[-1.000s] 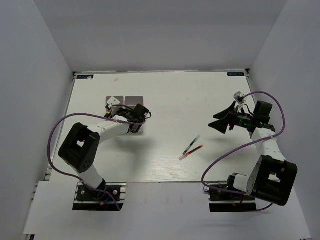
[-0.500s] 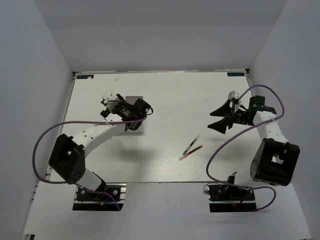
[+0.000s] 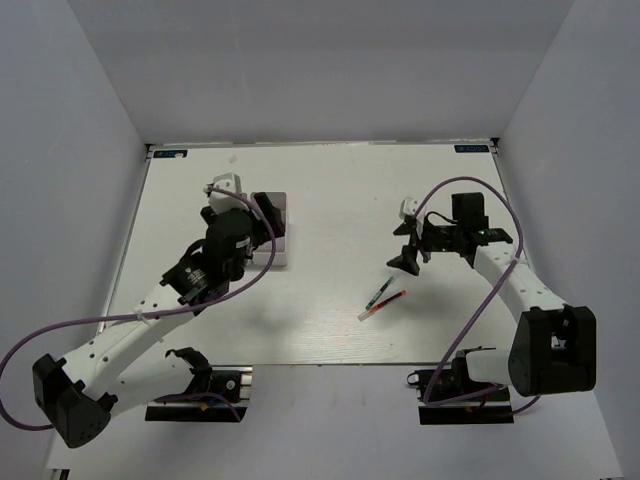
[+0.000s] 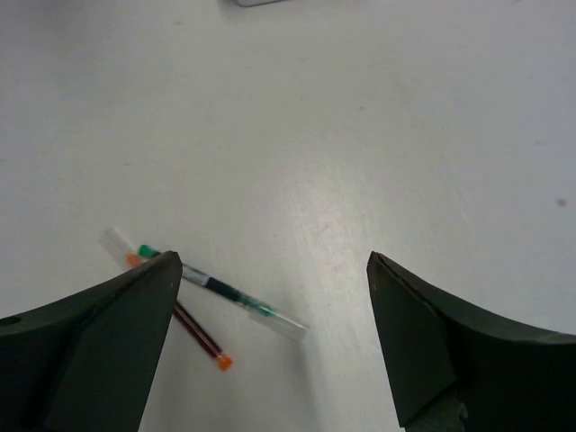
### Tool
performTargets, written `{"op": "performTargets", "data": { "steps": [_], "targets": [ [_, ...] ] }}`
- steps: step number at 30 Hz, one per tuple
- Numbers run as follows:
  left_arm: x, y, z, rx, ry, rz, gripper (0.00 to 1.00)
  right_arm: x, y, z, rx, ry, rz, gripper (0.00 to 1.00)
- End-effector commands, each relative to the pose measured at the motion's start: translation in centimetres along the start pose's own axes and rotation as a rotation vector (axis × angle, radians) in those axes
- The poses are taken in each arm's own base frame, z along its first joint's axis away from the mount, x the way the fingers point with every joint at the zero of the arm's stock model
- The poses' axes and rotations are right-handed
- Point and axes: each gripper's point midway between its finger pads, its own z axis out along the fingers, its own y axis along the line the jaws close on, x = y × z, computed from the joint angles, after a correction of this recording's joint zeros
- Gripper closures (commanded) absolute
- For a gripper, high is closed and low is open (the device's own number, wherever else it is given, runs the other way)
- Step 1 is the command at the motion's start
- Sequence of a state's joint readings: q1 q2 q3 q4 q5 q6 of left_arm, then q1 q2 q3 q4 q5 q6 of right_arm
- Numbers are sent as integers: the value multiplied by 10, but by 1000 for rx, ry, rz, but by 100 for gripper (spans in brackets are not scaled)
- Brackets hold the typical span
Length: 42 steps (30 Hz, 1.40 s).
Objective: Sort the stationery into containers
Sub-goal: Pick up the pen from the center of the board.
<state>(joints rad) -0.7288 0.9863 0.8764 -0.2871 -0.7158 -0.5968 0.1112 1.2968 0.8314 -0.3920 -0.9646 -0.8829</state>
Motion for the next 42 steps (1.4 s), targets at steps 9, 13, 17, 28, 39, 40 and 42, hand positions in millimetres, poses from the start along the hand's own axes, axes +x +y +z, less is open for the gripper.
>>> {"op": "performTargets", "data": {
  "steps": [9, 13, 17, 28, 39, 40, 42],
  "targets": [
    [58, -65, -51, 558, 321, 268, 0, 34, -10, 14, -159, 239, -649, 34],
    [52, -46, -61, 554, 265, 265, 0, 27, -6, 27, -321, 249, -658, 75],
    [50, -33, -73, 564, 243, 285, 0, 44, 7, 45, -429, 290, -649, 70],
    [52, -17, -80, 563, 222, 332, 0, 72, 46, 54, -603, 420, -703, 63],
    [54, -15, -83, 574, 223, 340, 0, 93, 70, 56, -669, 503, -730, 61],
    [54, -15, -83, 574, 223, 340, 0, 97, 73, 56, -682, 515, -733, 61],
    [54, -16, -84, 583, 226, 340, 0, 99, 71, 57, -674, 525, -731, 61]
  ]
}}
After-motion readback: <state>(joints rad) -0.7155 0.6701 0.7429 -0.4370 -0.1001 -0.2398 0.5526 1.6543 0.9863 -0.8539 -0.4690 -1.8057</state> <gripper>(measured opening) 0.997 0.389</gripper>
